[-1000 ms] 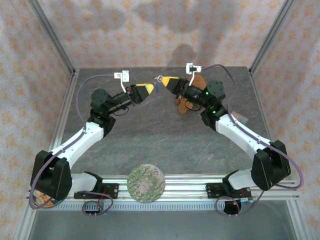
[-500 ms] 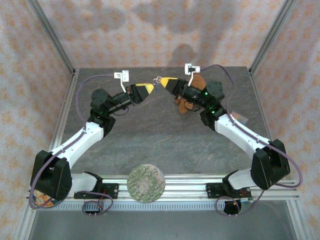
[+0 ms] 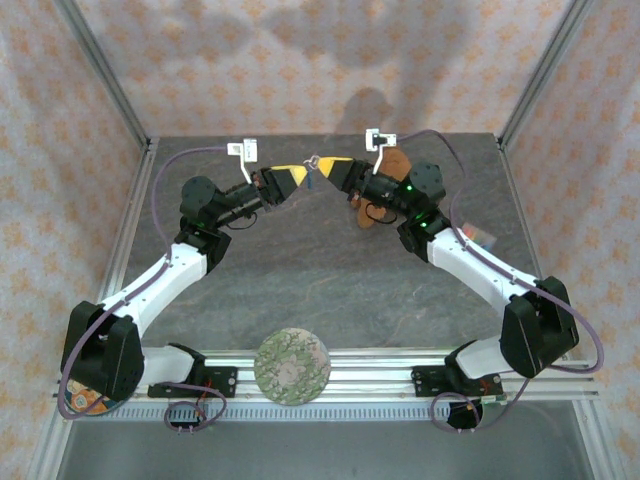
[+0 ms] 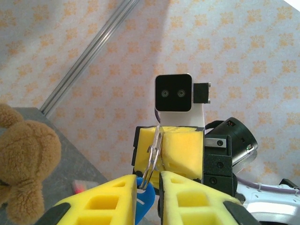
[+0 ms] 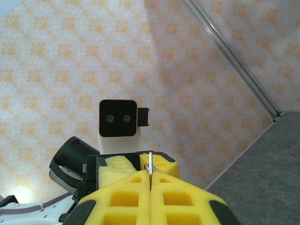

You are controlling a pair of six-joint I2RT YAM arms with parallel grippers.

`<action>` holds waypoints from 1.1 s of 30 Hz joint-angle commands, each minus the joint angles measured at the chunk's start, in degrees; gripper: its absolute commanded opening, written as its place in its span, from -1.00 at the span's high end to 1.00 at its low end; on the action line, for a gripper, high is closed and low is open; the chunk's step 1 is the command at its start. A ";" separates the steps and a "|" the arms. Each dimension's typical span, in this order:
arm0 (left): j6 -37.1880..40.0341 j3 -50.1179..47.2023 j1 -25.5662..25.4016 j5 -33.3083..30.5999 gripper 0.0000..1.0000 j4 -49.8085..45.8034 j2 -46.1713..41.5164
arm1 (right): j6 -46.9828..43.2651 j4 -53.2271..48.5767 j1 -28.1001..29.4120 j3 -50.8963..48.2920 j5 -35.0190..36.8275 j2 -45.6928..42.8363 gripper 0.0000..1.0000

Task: Remove the keys from the keyring

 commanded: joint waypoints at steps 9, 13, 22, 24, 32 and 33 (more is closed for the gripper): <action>2.48 2.04 0.28 -0.02 1.00 -0.01 -2.11 | -1.16 0.99 0.41 -0.14 -0.89 -0.55 1.00; 5.20 2.37 0.22 -0.44 1.00 -4.06 -3.48 | -3.43 -2.08 0.86 0.21 -0.53 -1.15 1.00; 11.60 4.02 -0.66 -1.68 1.00 -15.28 -5.75 | -10.98 -10.96 2.96 1.95 0.82 -2.78 1.00; 12.04 4.08 -0.75 -1.82 1.00 -15.91 -5.84 | -11.64 -11.64 3.29 2.15 1.06 -2.88 1.00; 12.89 4.30 -1.01 -1.91 1.00 -17.66 -6.02 | -13.86 -12.03 4.38 1.89 1.03 -4.08 1.00; 12.93 4.20 -1.01 -1.95 1.00 -17.61 -6.15 | -13.98 -12.16 4.48 1.88 1.21 -4.24 1.00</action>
